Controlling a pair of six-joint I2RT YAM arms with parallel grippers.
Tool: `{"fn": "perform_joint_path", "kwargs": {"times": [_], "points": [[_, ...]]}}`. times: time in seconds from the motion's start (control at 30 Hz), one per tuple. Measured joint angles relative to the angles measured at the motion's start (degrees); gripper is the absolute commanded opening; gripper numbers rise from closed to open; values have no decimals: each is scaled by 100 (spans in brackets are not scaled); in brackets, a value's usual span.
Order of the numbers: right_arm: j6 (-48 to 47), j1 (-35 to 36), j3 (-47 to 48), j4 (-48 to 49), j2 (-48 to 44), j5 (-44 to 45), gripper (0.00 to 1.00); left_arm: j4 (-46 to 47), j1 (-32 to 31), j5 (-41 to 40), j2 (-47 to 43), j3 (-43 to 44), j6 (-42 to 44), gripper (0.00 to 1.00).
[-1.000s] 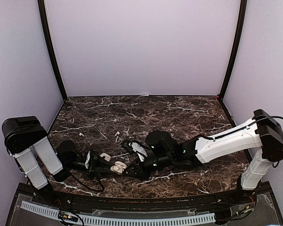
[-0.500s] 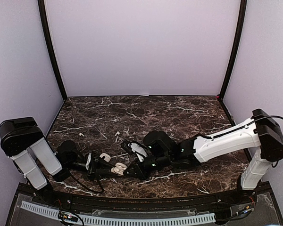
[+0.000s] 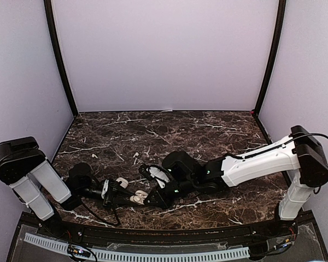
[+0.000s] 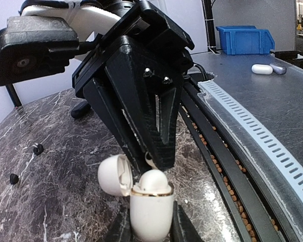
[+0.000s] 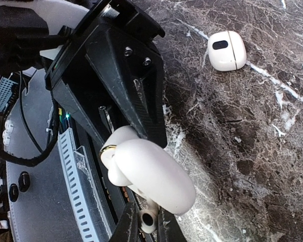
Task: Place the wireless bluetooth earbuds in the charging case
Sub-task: Insert the right earbud into the right side groove of the charging case.
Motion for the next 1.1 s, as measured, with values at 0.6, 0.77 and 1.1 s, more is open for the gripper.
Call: {"fn": "perform_joint_path", "kwargs": {"times": [0.6, 0.77, 1.1], "points": [[-44, -61, 44, -299, 92, 61, 0, -575, -74, -205, -160, 66, 352, 0], [-59, -61, 127, -361, 179, 59, 0, -649, -76, -232, -160, 66, 376, 0], [-52, -61, 415, -708, 474, 13, 0, -1067, -229, -483, -162, 109, 658, 0]]}}
